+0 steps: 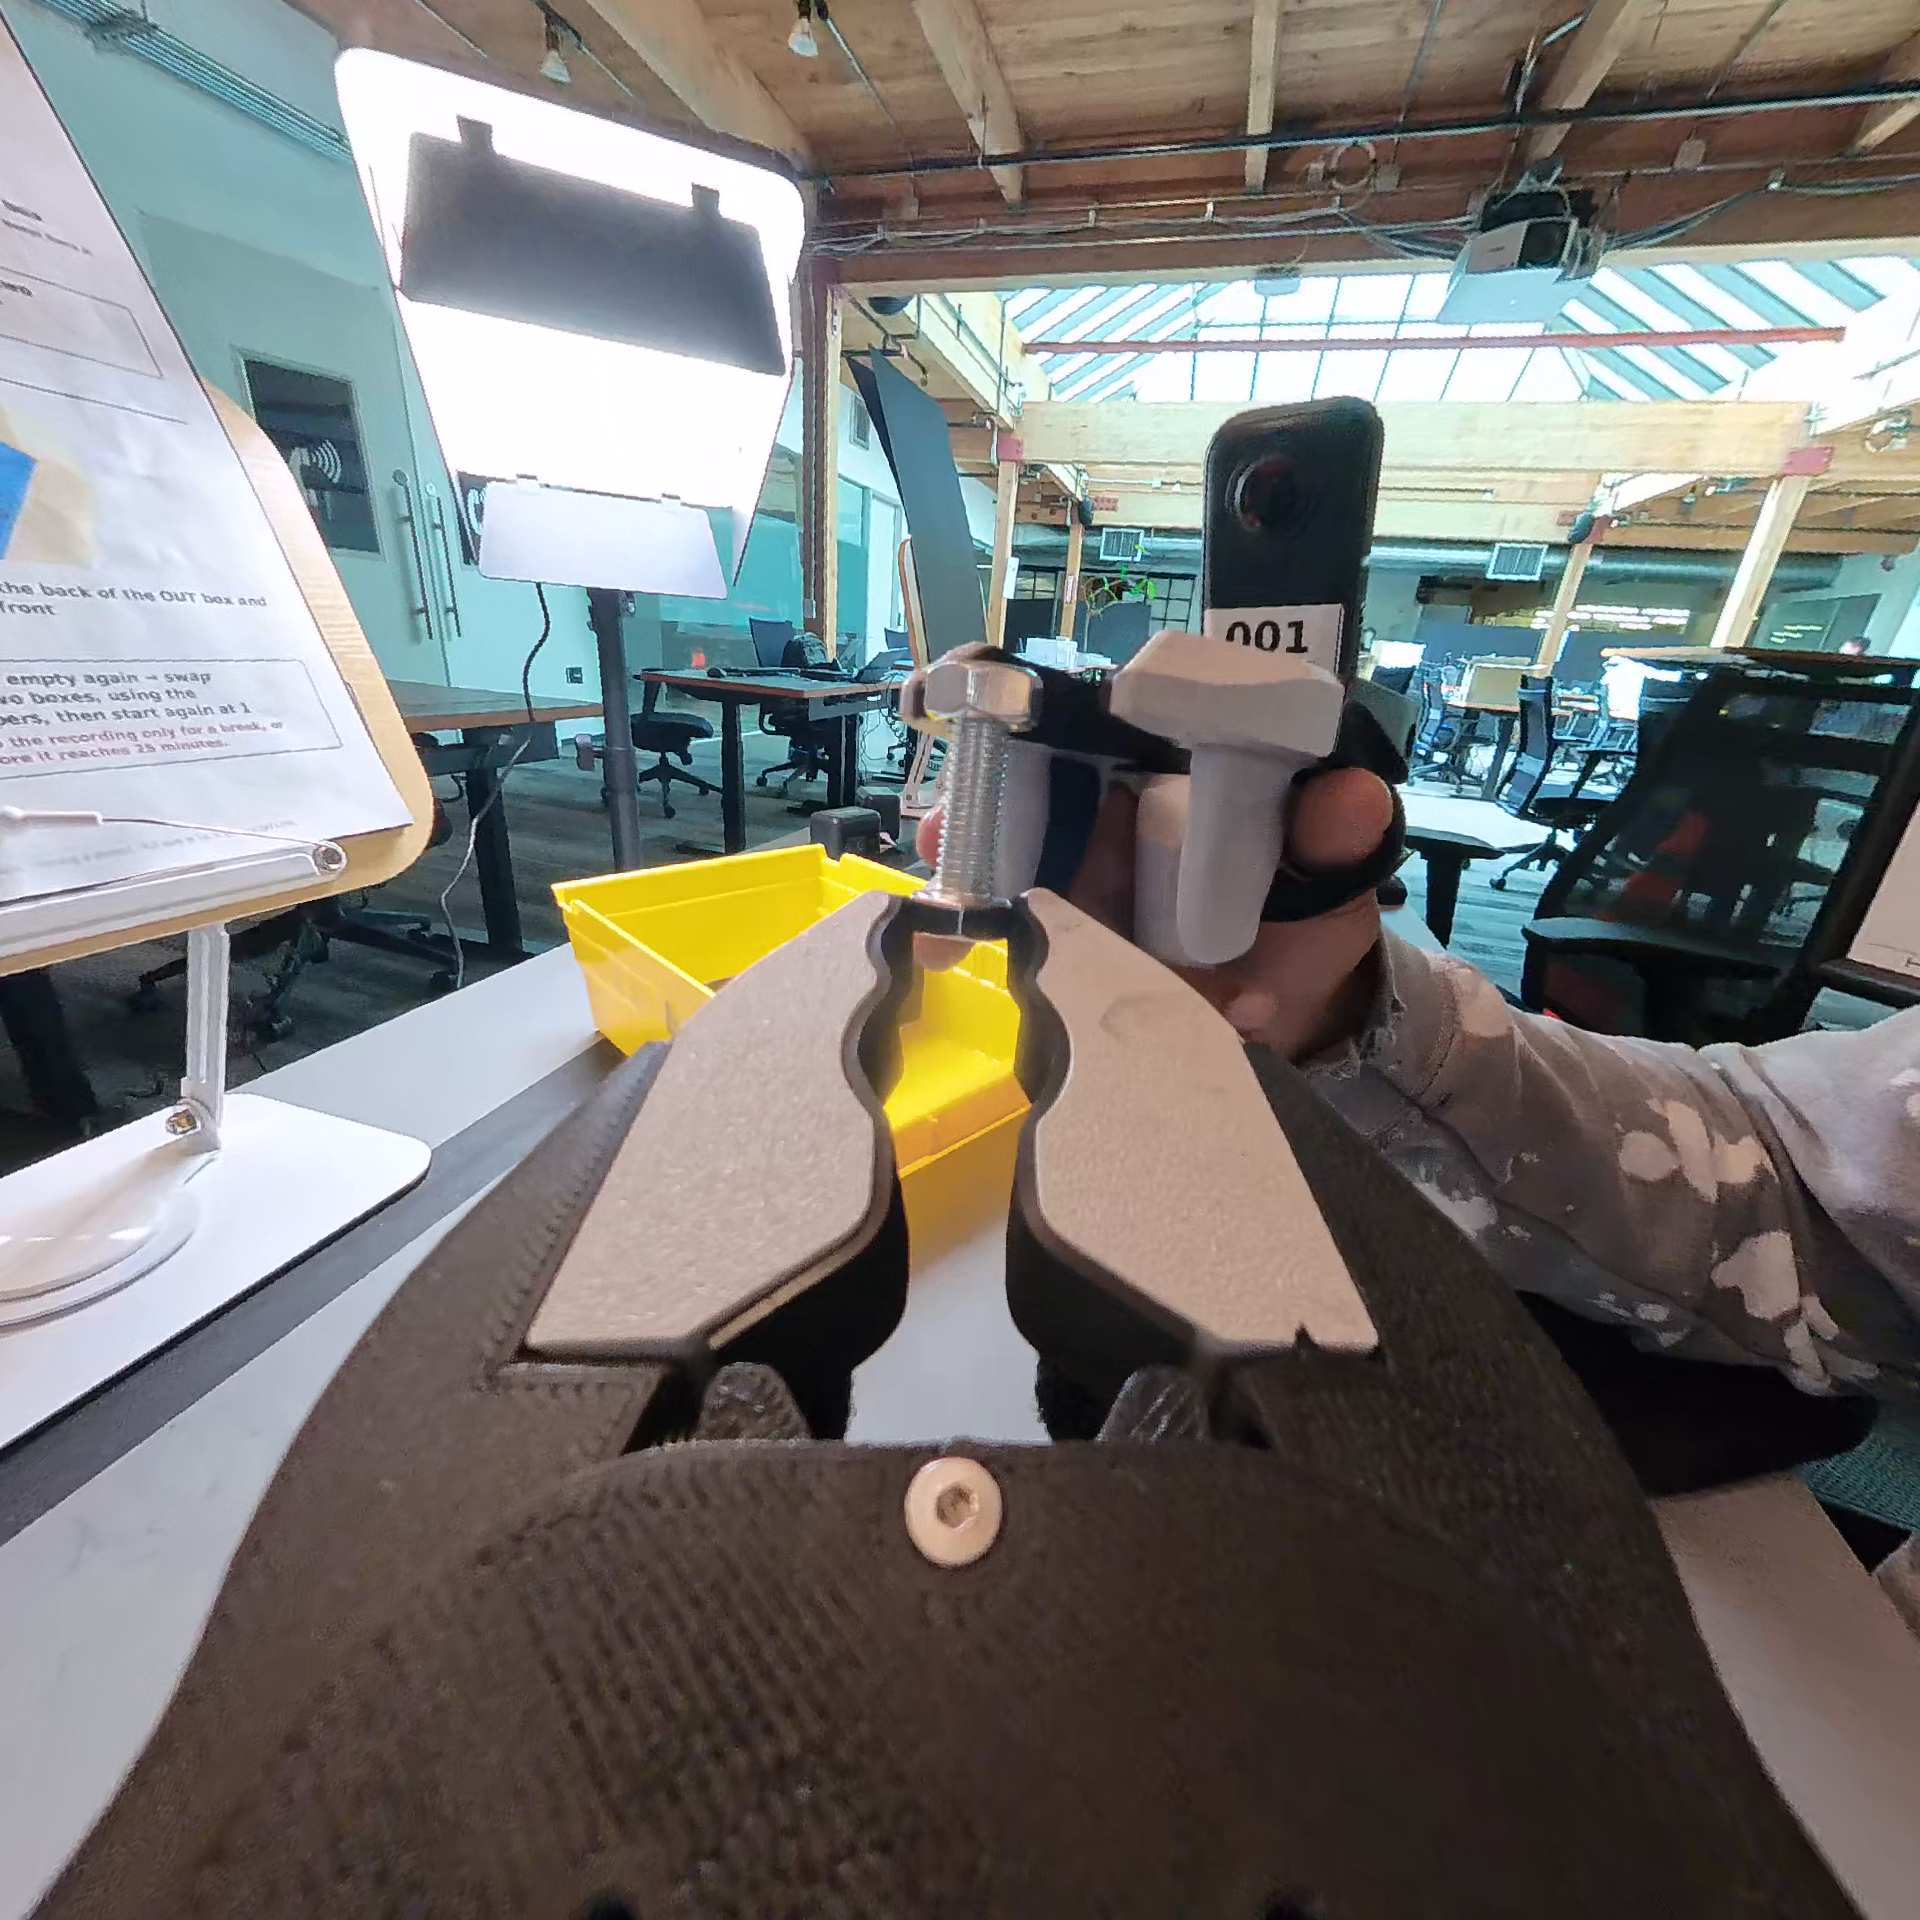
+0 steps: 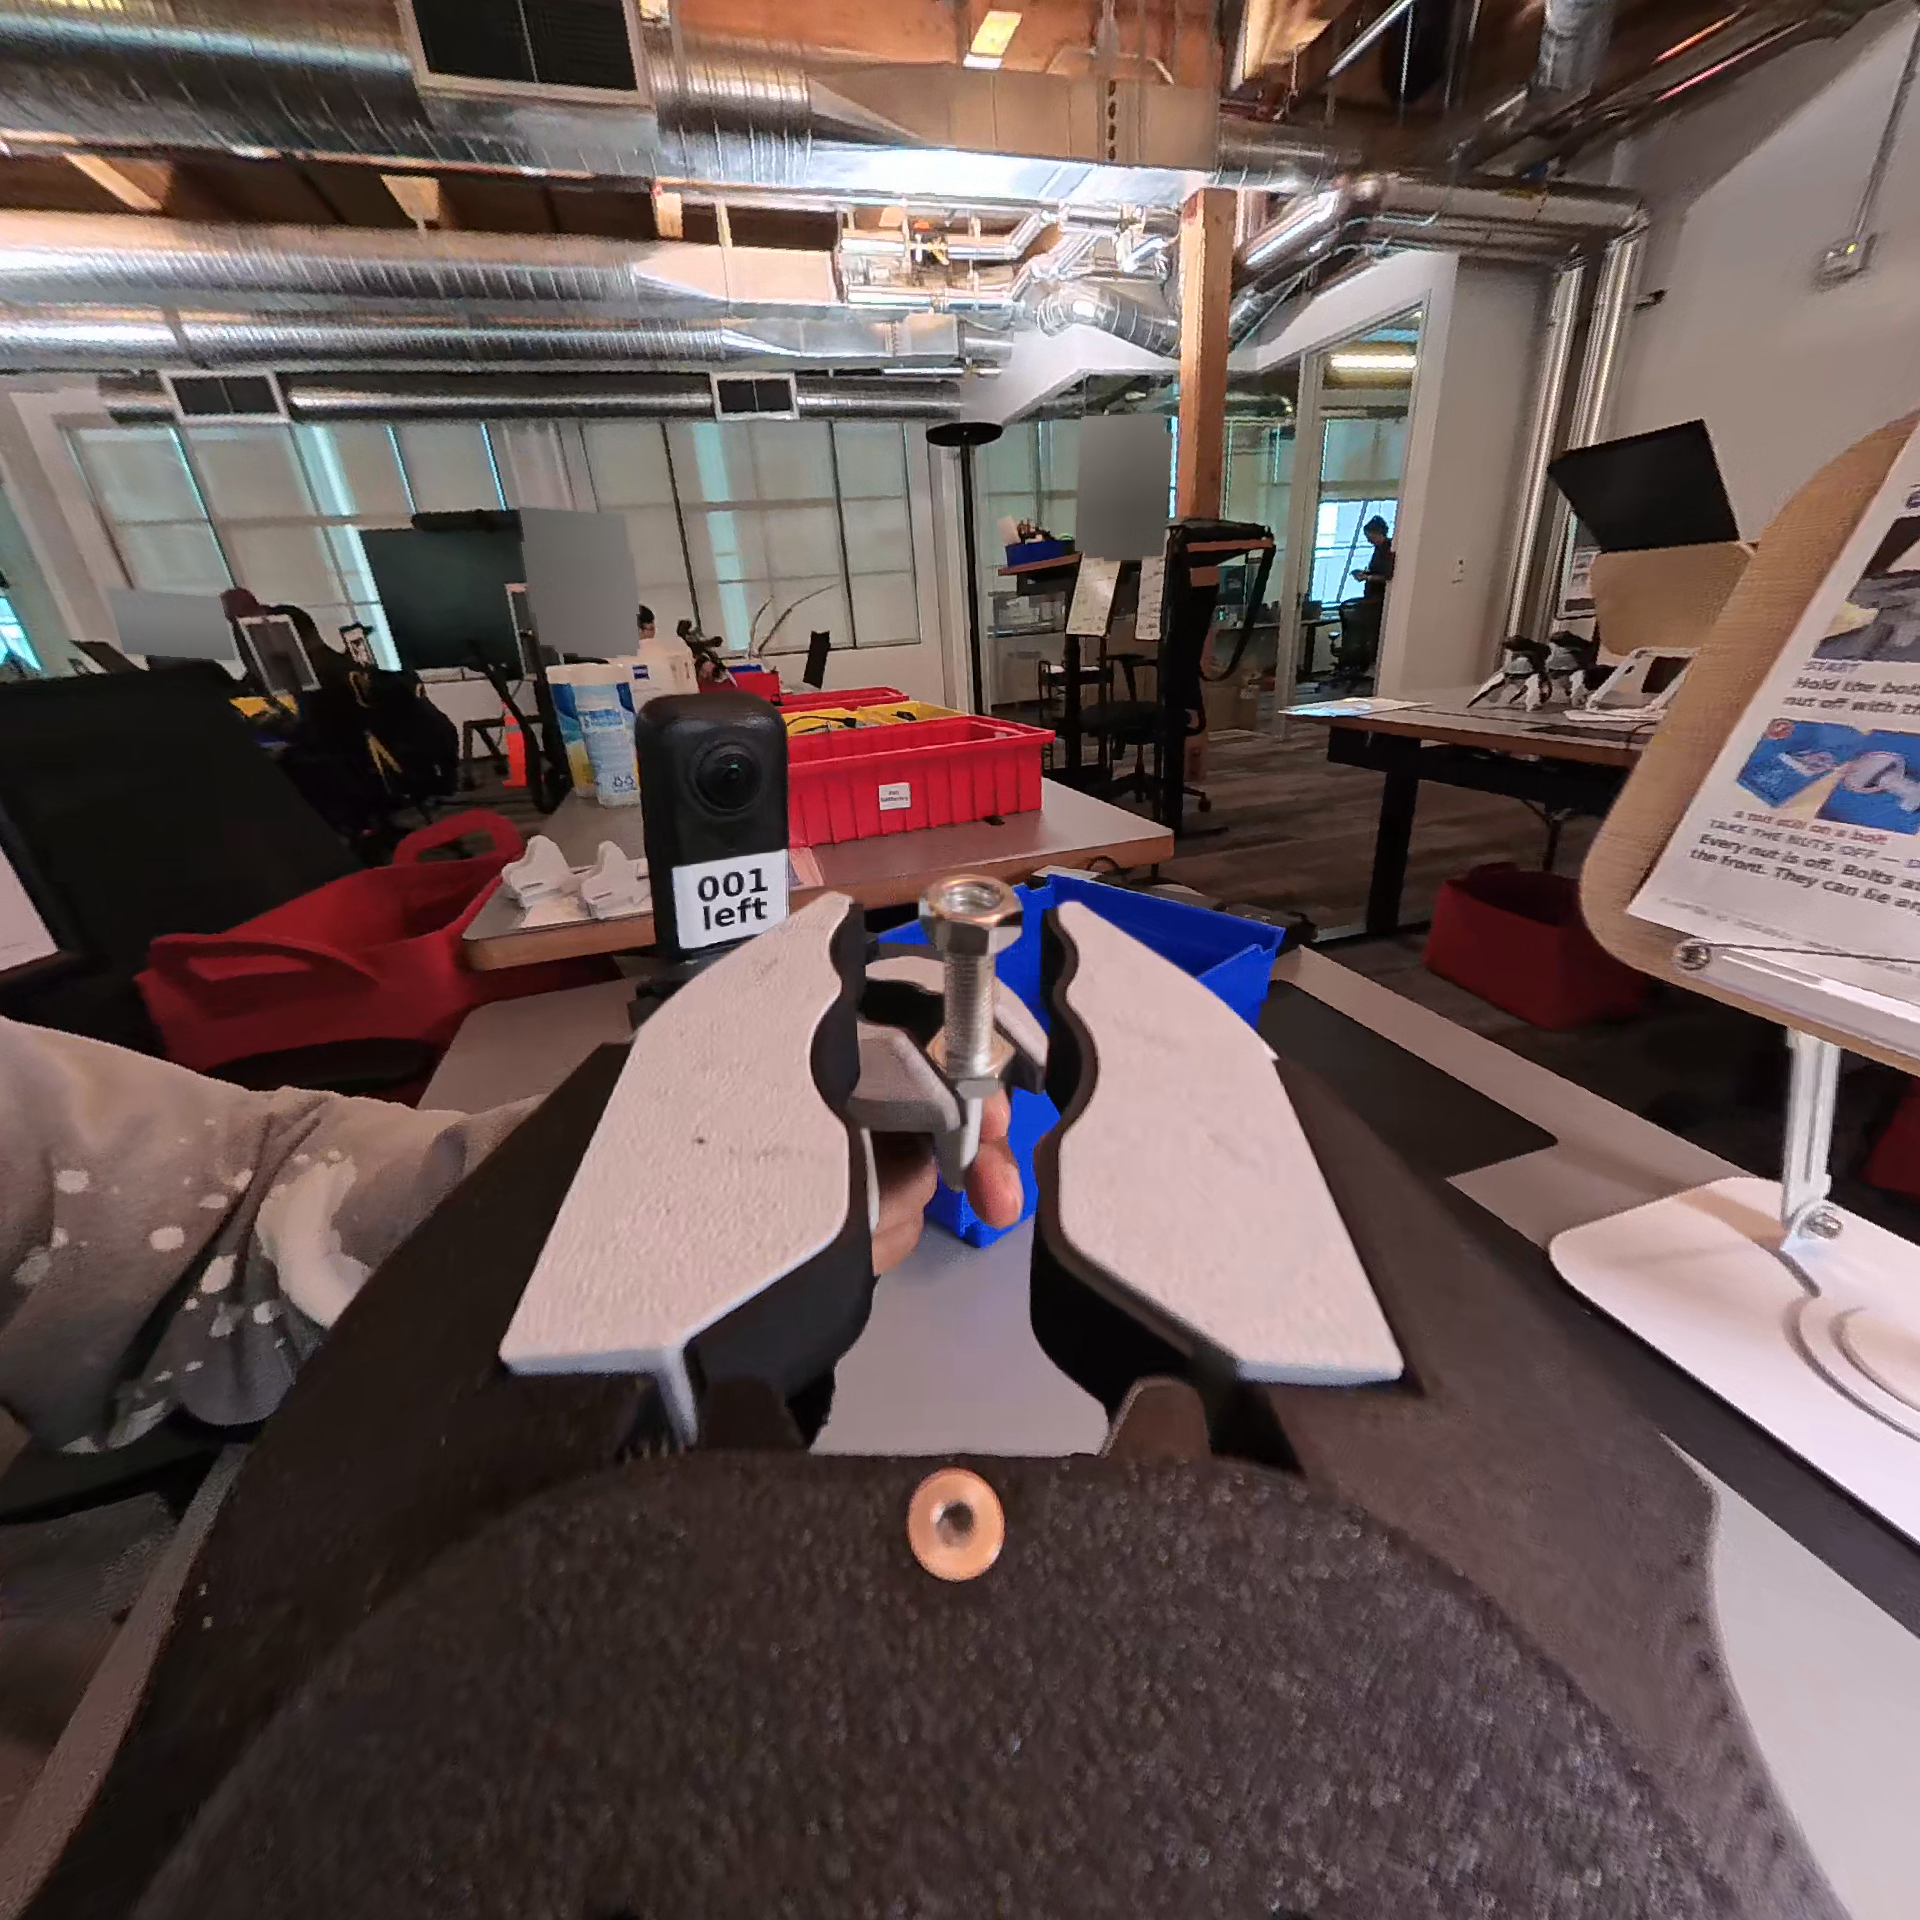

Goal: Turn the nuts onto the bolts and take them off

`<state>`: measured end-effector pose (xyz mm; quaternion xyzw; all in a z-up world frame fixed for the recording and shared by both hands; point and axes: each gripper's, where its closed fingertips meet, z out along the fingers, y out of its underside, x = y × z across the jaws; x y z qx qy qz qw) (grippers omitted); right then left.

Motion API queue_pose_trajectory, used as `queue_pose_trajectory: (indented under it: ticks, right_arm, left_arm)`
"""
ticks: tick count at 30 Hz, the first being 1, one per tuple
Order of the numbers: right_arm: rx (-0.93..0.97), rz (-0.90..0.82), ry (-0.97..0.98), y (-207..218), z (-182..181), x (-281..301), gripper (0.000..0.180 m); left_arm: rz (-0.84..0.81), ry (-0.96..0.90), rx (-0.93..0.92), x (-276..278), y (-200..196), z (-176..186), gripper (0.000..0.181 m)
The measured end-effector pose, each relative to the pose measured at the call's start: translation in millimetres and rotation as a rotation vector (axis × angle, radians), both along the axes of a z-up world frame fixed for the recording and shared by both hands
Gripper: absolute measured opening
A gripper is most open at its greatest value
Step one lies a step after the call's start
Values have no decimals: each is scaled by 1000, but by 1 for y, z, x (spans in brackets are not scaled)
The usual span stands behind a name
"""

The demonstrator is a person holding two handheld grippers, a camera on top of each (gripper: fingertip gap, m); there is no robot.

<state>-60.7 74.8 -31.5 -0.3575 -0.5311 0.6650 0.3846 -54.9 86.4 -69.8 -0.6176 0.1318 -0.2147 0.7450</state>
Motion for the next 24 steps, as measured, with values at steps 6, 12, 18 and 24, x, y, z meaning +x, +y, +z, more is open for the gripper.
queue_pose_trajectory:
  ticks: [6,12,18,24]
  right_arm:
    - [-41,-48,16,20,4,2,21]
    - [-20,-10,15,6,5,3,28]
    - [-30,-49,21,18,4,3,19]
    - [-15,-29,27,12,7,5,24]
  left_arm:
    - [-22,-33,51,-1,-7,11,19]
    - [-16,-23,30,-1,-4,6,19]
    - [-28,-37,52,0,-7,11,19]
    - [-19,-41,39,-2,-4,7,19]
